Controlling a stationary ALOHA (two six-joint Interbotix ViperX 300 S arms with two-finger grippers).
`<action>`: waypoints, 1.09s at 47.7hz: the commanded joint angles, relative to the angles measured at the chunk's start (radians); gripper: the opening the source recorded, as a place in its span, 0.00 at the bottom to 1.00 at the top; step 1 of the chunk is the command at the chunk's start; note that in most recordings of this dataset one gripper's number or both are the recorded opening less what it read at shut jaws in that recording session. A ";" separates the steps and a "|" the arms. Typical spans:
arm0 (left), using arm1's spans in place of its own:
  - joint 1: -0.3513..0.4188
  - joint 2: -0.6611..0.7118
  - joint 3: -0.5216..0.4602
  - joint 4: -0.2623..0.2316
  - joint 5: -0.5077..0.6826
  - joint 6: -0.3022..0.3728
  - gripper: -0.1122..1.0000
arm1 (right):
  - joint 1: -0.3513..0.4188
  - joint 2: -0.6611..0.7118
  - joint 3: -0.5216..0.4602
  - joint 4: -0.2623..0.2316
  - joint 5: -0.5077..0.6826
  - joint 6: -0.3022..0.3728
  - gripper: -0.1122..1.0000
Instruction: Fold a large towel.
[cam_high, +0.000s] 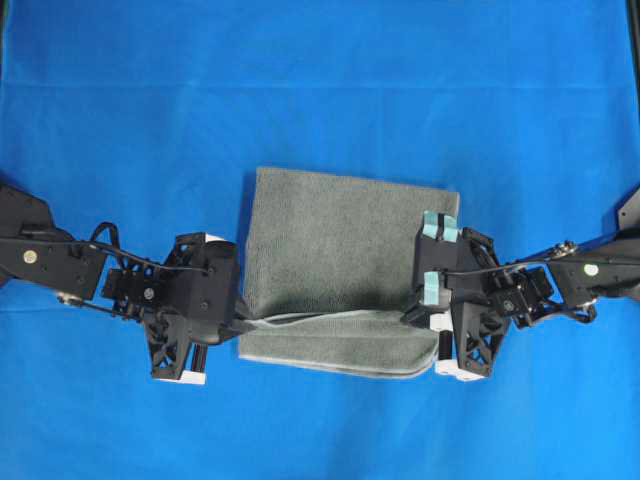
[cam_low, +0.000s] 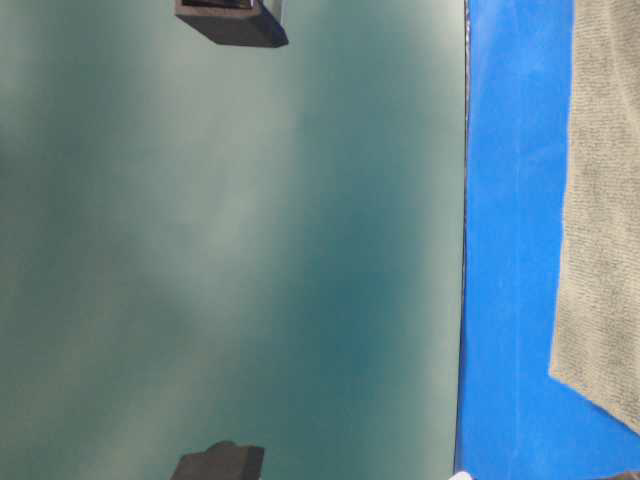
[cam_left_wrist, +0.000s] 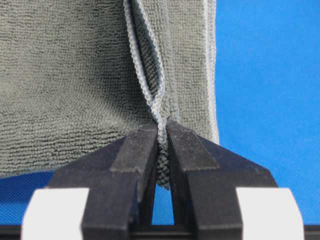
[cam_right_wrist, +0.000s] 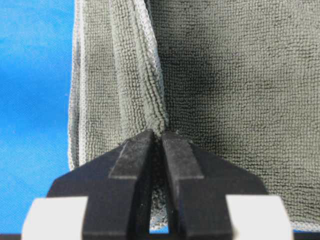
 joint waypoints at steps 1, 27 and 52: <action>-0.008 -0.011 -0.005 0.002 -0.005 0.002 0.15 | 0.009 -0.008 -0.018 0.002 -0.005 0.002 0.15; -0.023 -0.206 -0.028 0.008 0.129 0.029 0.74 | 0.132 -0.075 -0.149 -0.014 0.141 -0.011 0.66; 0.123 -0.818 0.060 0.012 0.204 0.250 0.73 | 0.106 -0.565 -0.121 -0.448 0.374 0.002 0.66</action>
